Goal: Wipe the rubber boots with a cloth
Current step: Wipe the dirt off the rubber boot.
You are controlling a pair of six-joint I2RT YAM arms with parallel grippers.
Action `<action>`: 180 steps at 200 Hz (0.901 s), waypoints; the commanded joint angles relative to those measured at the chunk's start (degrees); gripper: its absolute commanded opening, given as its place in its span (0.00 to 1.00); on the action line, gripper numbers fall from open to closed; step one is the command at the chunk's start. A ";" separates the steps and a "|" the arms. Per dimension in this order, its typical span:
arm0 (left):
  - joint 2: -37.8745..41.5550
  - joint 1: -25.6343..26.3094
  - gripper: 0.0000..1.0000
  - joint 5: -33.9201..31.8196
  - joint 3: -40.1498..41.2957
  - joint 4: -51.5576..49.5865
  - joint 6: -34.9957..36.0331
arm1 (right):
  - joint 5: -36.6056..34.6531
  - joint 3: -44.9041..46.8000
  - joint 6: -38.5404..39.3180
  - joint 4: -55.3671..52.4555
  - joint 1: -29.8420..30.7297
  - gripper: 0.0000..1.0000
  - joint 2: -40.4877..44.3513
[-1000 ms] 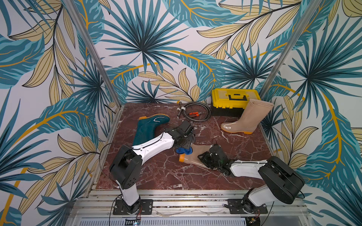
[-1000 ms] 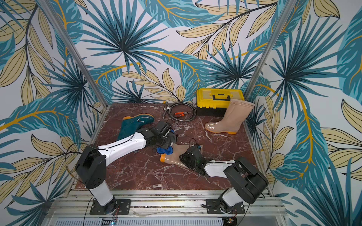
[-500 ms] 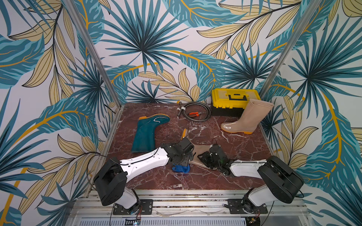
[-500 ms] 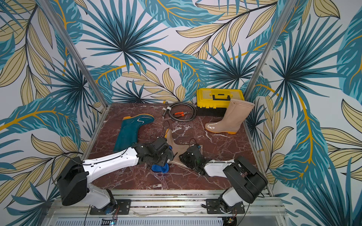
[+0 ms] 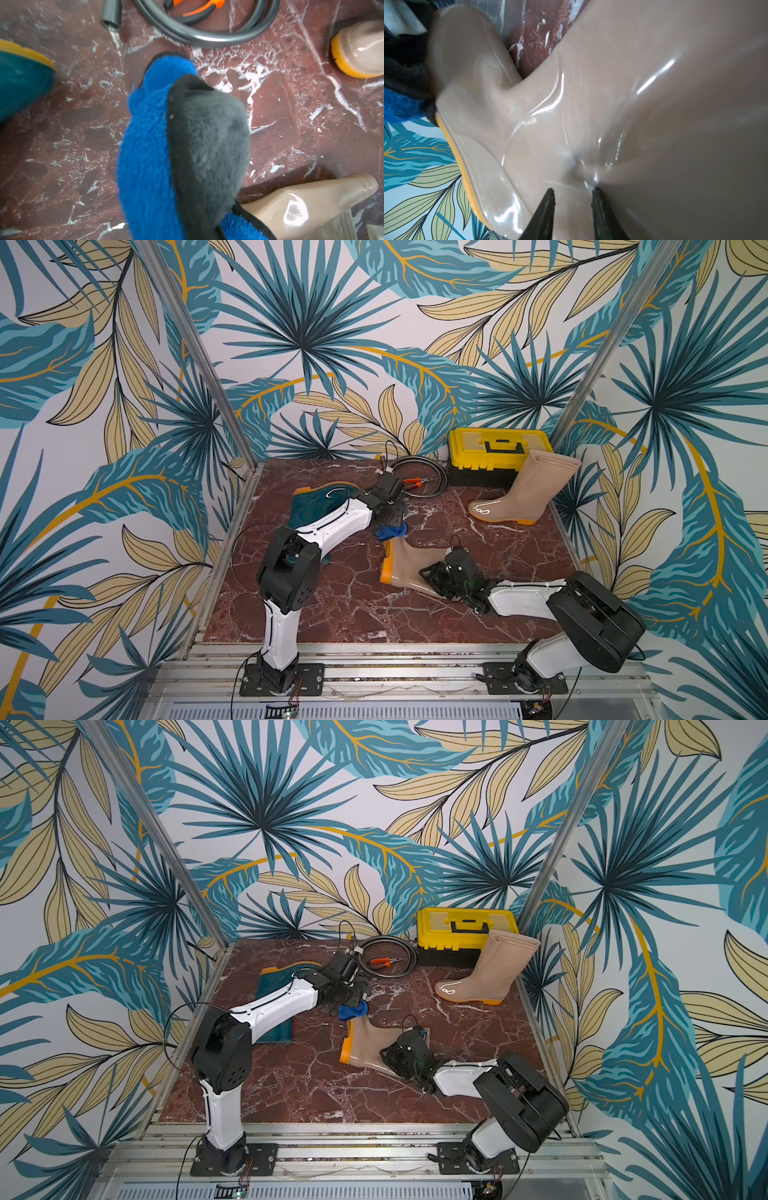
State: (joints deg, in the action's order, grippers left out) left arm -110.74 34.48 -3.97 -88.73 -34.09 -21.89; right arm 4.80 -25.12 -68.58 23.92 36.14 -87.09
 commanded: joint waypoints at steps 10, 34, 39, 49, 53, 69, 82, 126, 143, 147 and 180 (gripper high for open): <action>8.00 5.35 0.00 -1.65 12.40 -4.92 -2.18 | -0.01 3.24 -0.26 -12.89 0.30 0.33 -5.03; 16.61 9.15 0.00 -2.65 23.06 -4.89 -8.03 | 0.28 3.24 -0.51 -11.81 0.33 0.33 -6.18; 18.24 10.13 0.00 -2.58 24.98 -4.93 -9.56 | 0.29 3.24 -0.53 -11.68 0.31 0.33 -6.29; 20.69 12.28 0.00 -2.46 28.29 -4.94 -12.20 | 0.30 3.24 -0.59 -11.45 0.28 0.33 -6.50; 21.48 13.19 0.00 -2.41 29.46 -4.94 -13.07 | 0.27 3.16 -0.55 -11.46 0.20 0.33 -6.56; 23.71 15.92 0.00 -1.43 32.12 -5.09 -15.04 | 0.29 3.00 -0.57 -11.49 0.25 0.33 -6.68; 25.37 16.06 0.00 -1.56 32.49 -5.80 -15.27 | 0.45 2.94 -0.59 -11.44 0.19 0.33 -6.72; 22.65 11.31 0.00 -6.86 18.40 -5.94 -3.76 | 0.52 2.98 -0.82 -11.80 0.24 0.33 -6.26; 16.41 8.05 0.00 -5.70 9.80 -5.83 1.00 | 0.56 3.06 -0.87 -12.10 0.23 0.33 -6.00; 14.84 7.53 0.00 -5.77 7.81 -5.82 1.98 | 0.61 3.06 -0.86 -12.22 0.25 0.33 -5.92; 1.52 2.82 0.00 -0.18 -5.16 -5.91 5.12 | 0.35 3.06 -0.79 -13.53 0.22 0.33 -4.87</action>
State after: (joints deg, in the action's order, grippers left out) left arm -102.08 39.83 -7.86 -88.47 -39.66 -21.50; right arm 5.21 -25.12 -68.82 24.53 35.99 -87.48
